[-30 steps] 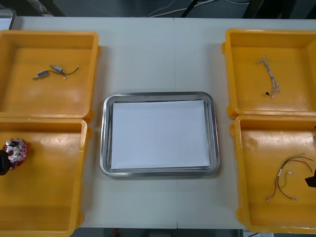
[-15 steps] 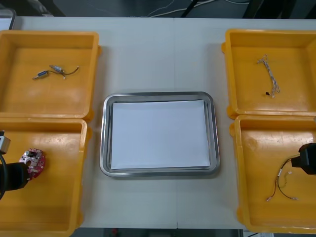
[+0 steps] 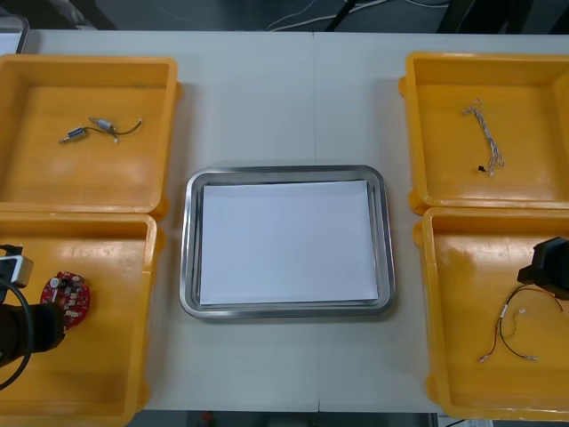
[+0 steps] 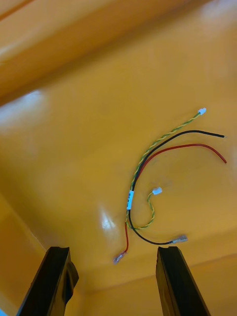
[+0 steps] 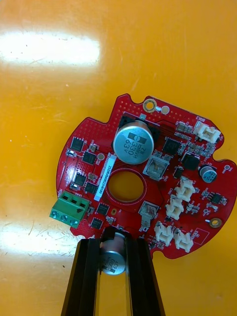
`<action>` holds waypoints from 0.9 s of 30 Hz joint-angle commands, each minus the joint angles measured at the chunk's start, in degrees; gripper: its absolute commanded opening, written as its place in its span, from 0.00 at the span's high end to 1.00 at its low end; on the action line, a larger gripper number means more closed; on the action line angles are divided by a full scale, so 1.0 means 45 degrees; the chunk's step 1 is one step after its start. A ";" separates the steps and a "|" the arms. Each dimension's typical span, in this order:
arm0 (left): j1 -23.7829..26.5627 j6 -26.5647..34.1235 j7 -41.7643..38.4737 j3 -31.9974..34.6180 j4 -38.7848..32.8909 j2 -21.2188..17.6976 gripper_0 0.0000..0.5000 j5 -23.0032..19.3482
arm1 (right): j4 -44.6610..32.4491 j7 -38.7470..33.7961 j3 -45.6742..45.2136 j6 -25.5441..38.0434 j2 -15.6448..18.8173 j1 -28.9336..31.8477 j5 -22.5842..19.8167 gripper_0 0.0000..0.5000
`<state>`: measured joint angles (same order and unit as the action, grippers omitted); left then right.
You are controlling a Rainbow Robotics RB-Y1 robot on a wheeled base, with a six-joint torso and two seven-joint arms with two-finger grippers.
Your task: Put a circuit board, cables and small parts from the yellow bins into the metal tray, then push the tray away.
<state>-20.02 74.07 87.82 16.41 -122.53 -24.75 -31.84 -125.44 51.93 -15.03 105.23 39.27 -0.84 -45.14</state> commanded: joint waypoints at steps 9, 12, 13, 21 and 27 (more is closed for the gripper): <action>-0.0473 -0.0113 -0.0668 -0.0013 -0.0350 0.0130 0.17 -0.0132 | 0.1136 -0.1990 0.0995 -0.0553 -0.0602 -0.0282 0.0850 0.00; -0.0453 -0.0035 -0.0687 0.0104 -0.0409 0.0091 0.06 -0.0210 | 0.1468 -0.1970 0.1034 -0.0787 -0.0817 -0.0282 0.0987 0.00; -0.0414 0.0121 -0.0707 0.0182 -0.0448 0.0052 0.02 -0.0288 | 0.1585 -0.1990 0.1093 -0.0904 -0.0856 -0.0282 0.1046 0.00; -0.0336 0.1664 -0.0746 0.0924 -0.1288 -0.0105 0.00 -0.0718 | 0.2503 -0.1970 0.1620 -0.1783 -0.1149 -0.0282 0.1593 0.00; -0.0180 0.2602 -0.0687 0.1491 -0.1659 -0.0144 0.00 -0.1148 | 0.2874 -0.2068 0.2558 -0.2408 -0.1168 -0.0282 0.2725 0.00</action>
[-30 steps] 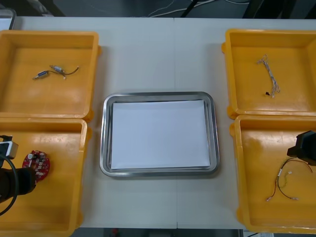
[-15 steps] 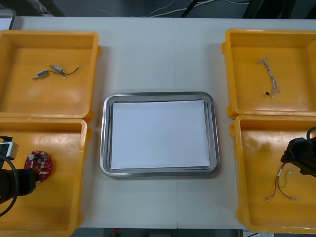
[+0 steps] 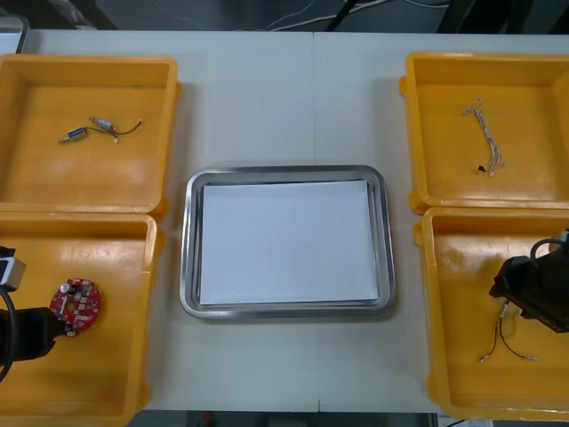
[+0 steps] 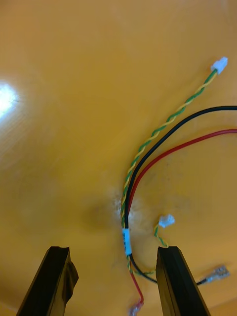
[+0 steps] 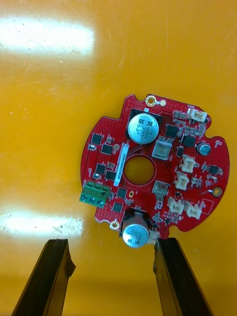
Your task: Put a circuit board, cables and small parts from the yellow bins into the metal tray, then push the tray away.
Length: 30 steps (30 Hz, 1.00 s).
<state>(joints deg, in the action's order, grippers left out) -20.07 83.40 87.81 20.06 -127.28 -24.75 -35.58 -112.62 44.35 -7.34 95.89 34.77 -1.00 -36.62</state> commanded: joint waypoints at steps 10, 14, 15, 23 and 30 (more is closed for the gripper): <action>0.0515 0.1116 -0.0705 0.1246 -0.0543 -0.0671 0.00 -0.0473 | 0.0046 -0.0383 0.1416 -0.0371 -0.0306 -0.0228 0.1615 0.00; 0.0828 0.1116 -0.0627 0.1188 -0.0367 -0.0710 0.00 -0.0356 | 0.0046 -0.0383 0.1416 -0.0371 -0.0442 -0.0228 0.1497 0.00; 0.0906 0.1116 -0.0588 0.1168 -0.0367 -0.0730 0.00 -0.0317 | 0.0066 -0.0383 0.1416 -0.0371 -0.0462 -0.0228 0.1497 0.00; 0.1277 0.0998 0.0838 0.0914 -0.0328 -0.0983 0.00 -0.0043 | 0.0066 -0.0442 0.1416 -0.0567 -0.0696 -0.0169 0.1497 0.00; 0.1590 0.0725 0.2752 0.0875 0.0356 -0.1374 0.00 -0.0239 | 0.0066 -0.0442 0.1416 -0.0762 -0.0716 -0.0072 0.1517 0.82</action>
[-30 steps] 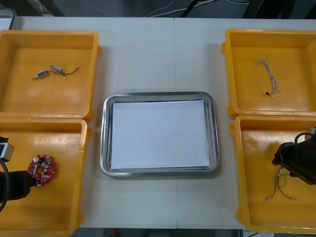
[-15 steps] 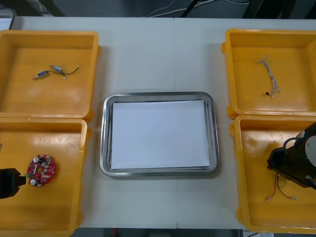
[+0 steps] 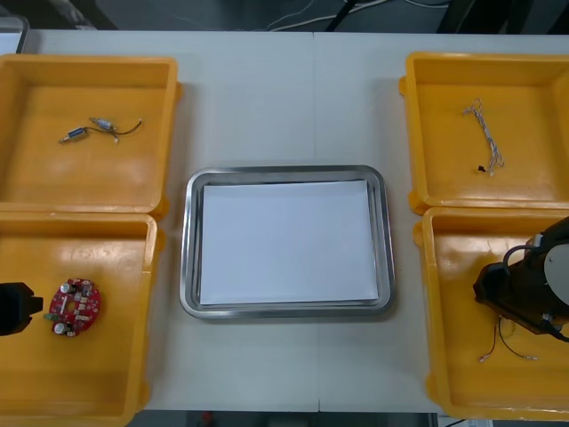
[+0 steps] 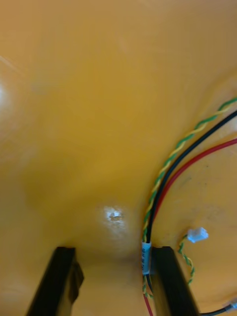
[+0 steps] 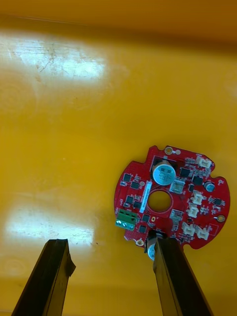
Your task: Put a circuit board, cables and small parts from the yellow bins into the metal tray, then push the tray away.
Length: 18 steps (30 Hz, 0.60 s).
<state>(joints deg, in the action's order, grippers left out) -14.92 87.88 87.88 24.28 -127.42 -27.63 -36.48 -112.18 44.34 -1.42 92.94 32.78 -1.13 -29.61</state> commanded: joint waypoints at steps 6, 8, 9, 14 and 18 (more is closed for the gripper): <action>0.0483 -0.0642 0.4944 -0.0082 0.0523 -0.1126 0.00 -0.0195 | -0.0052 -0.0341 0.0080 -0.0106 -0.0273 -0.0022 -0.0080 1.00; 0.0483 -0.0779 0.5628 -0.0102 0.0523 -0.1243 0.00 -0.0312 | -0.0052 -0.0302 0.0041 -0.0106 -0.0273 -0.0022 -0.0099 1.00; 0.0483 -0.0799 0.5843 -0.0082 0.0523 -0.1262 0.00 -0.0351 | -0.0052 -0.0283 0.0022 -0.0106 -0.0273 -0.0022 -0.0099 1.00; 0.0483 -0.0974 0.7757 -0.0024 0.0523 -0.1302 0.00 -0.1211 | -0.0072 -0.0126 -0.0154 -0.0106 -0.0253 -0.0022 -0.0158 1.00; 0.0463 -0.0974 0.9202 0.0054 0.0523 -0.1458 0.00 -0.1914 | -0.0189 0.0010 -0.0291 -0.0048 -0.0234 -0.0022 -0.0236 1.00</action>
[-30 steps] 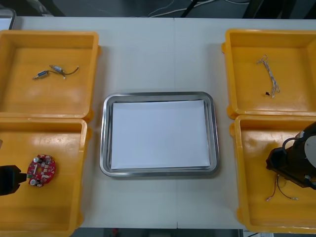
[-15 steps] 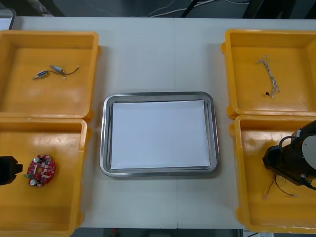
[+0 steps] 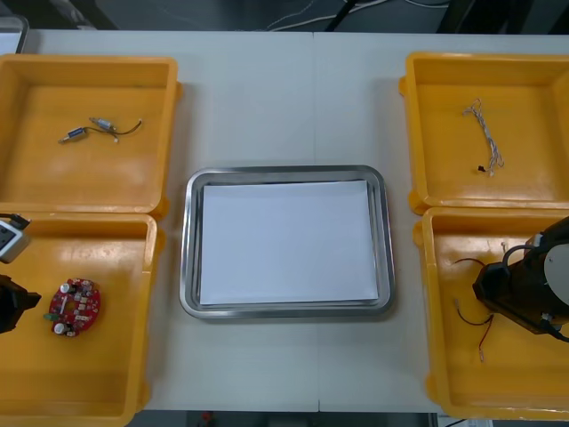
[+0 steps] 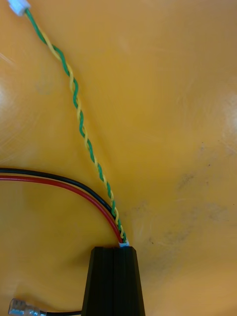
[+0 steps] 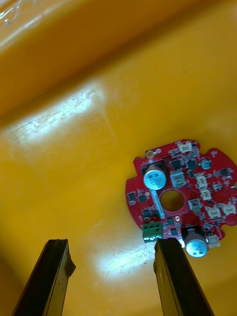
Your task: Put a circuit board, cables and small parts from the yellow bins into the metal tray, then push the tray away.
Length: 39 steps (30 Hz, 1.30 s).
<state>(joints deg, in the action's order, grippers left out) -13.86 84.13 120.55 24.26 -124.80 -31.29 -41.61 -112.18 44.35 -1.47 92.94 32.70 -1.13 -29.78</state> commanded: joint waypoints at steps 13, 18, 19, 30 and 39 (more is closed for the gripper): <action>-0.0807 -0.1117 0.6121 0.0292 0.0331 -0.2148 0.00 -0.3761 | -0.2004 0.0301 -0.1353 0.1709 0.0135 0.0016 -0.0648 1.00; -0.0748 -0.1117 0.7656 0.0702 0.1346 -0.2597 0.00 -0.5050 | -0.2844 0.0360 -0.1997 0.2510 0.0174 0.0055 -0.1058 1.00; -0.0729 -0.1117 0.7656 0.0781 0.1561 -0.2695 0.00 -0.5187 | -0.2922 0.0399 -0.2193 0.2627 0.0174 0.0055 -0.1293 1.00; -0.0709 -0.1117 0.7656 0.1171 0.2323 -0.3281 0.01 -0.5792 | -0.3039 0.0692 -0.2837 0.2764 0.0271 0.0075 -0.2152 1.00; -0.1041 -0.1273 0.7656 0.1152 0.2323 -0.4160 0.02 -0.6437 | -0.3039 0.1102 -0.2818 0.2842 0.0271 0.0075 -0.1703 0.00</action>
<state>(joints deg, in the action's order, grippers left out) -15.78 79.31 150.12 27.92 -114.19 -45.86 -69.13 -123.82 45.05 -12.80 105.04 32.72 -1.12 -38.29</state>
